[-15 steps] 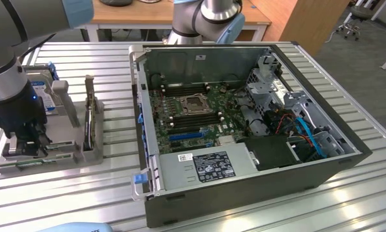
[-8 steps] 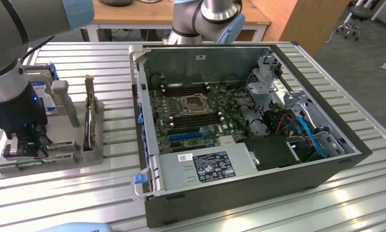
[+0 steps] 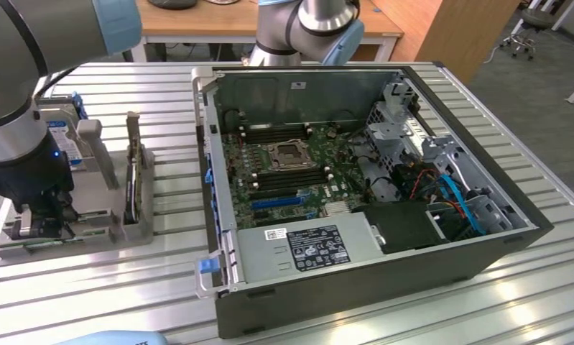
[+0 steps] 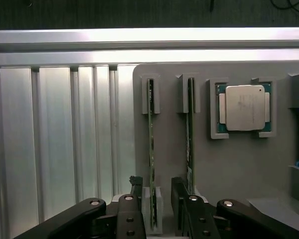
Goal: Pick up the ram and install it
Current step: 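Pick up the ram and move it above insertion slot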
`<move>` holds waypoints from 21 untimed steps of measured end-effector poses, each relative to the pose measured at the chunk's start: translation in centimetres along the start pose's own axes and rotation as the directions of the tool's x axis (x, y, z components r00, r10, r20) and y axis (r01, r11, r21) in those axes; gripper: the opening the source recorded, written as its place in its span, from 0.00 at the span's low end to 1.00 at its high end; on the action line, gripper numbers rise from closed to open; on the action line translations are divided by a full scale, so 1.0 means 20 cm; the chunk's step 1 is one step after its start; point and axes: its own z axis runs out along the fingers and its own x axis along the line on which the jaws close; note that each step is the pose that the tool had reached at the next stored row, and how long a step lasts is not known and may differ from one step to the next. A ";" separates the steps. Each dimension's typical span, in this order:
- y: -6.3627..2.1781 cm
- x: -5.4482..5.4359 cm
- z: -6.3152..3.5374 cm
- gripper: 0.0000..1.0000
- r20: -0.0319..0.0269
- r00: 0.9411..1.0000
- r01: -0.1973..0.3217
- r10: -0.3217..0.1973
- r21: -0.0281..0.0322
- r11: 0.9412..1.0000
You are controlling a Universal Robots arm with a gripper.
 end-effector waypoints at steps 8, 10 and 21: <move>0.000 0.00 0.025 0.37 0.000 1.000 0.000 0.000 0.000 1.000; -0.001 0.00 0.040 0.37 0.000 1.000 0.000 0.000 0.000 1.000; 0.003 0.00 0.064 0.37 0.000 1.000 0.000 0.000 0.000 1.000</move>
